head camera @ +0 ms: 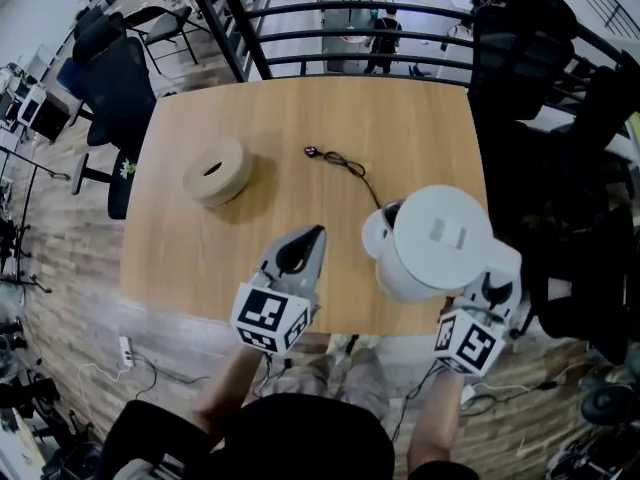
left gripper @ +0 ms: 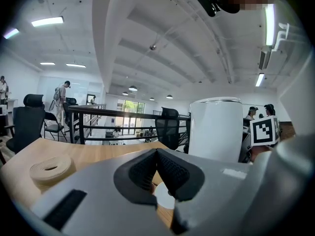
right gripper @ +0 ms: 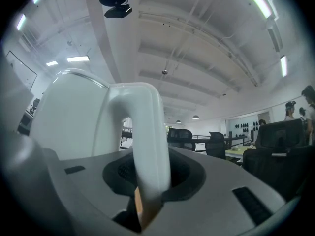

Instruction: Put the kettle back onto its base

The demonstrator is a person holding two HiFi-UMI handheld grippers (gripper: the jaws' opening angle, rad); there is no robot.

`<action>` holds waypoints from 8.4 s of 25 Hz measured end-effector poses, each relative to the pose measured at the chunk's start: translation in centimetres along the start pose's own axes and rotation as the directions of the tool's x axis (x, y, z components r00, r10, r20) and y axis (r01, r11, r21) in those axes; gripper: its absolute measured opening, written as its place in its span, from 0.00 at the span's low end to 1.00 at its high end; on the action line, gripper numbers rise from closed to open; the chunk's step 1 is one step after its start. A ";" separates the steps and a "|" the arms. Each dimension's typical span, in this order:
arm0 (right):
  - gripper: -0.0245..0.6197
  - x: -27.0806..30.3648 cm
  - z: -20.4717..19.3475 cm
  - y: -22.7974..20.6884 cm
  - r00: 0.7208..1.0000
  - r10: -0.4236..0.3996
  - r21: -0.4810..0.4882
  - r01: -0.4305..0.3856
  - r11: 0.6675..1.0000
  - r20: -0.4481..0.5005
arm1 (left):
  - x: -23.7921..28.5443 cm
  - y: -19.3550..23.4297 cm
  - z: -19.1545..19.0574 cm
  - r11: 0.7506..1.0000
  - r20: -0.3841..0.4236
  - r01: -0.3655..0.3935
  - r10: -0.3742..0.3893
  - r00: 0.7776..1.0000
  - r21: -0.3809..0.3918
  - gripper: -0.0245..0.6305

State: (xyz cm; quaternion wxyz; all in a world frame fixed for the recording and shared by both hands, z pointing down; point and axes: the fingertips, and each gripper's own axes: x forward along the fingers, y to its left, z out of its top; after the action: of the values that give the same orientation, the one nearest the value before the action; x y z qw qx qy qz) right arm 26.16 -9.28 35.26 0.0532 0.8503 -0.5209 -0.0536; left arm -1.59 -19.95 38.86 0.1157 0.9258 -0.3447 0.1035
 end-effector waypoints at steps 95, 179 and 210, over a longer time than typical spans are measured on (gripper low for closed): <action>0.19 6.2 -15.4 6.7 0.978 0.202 0.119 -0.207 0.971 0.055 | 5.4 2.5 -12.3 0.986 -0.073 -0.133 0.126 0.989 -0.100 0.03; 0.13 -12.8 4.1 3.6 0.973 0.229 0.051 -0.228 0.972 -0.014 | -7.6 -9.7 4.4 0.991 0.124 0.128 -0.133 0.983 0.049 0.03; 0.04 -17.6 5.2 5.6 0.973 0.231 0.065 -0.230 0.971 -0.005 | -11.2 -10.8 2.4 0.982 0.102 0.182 -0.187 0.977 0.054 0.03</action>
State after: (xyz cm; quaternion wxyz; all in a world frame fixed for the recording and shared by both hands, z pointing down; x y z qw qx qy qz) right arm 12.51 3.74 31.59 0.0350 0.7857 -0.6172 -0.0253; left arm -2.47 -5.75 31.98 0.0857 0.9604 -0.2605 0.0501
